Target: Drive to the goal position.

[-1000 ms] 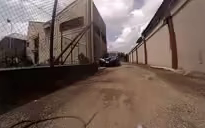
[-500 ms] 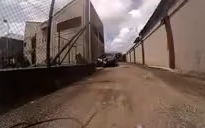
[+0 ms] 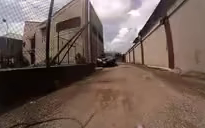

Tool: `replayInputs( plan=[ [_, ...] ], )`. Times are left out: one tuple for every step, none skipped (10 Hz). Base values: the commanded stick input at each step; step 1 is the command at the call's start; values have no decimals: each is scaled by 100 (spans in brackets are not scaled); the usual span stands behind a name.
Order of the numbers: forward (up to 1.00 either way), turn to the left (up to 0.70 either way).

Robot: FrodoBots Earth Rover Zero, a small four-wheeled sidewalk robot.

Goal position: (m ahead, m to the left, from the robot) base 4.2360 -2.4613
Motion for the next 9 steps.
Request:
replayInputs(
  plan=[
    [0, 0],
    [0, 0],
    [0, 0],
    [0, 0],
    [0, 0],
    [0, 0],
    [11, 1],
    [33, 2],
    [50, 2]
  ],
)
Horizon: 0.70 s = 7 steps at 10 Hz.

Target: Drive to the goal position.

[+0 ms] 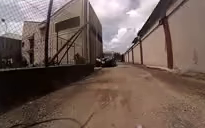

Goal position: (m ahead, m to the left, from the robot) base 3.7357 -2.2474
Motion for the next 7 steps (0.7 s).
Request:
replayInputs(
  plan=[
    [50, 2],
    [50, 2],
    [50, 2],
    [50, 2],
    [50, 2],
    [50, 2],
    [50, 2]
  ],
)
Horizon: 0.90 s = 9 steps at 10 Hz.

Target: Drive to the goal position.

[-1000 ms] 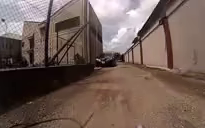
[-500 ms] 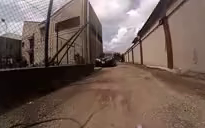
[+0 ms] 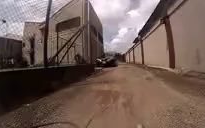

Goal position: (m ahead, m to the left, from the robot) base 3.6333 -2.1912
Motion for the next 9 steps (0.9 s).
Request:
replayInputs(
  plan=[
    [50, 2],
    [50, 2],
    [50, 2],
    [50, 2],
    [50, -10],
    [50, -23],
    [50, -37],
    [50, -48],
    [50, -48]
  ],
)
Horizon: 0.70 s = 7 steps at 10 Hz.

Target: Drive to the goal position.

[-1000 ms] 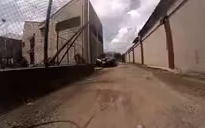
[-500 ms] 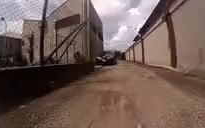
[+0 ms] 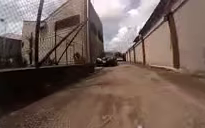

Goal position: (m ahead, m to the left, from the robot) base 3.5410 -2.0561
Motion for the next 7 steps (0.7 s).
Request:
replayInputs(
  plan=[
    [50, -46],
    [50, -34],
    [54, -23],
    [65, -13],
    [70, -7],
    [70, -3],
    [70, -3]
  ],
)
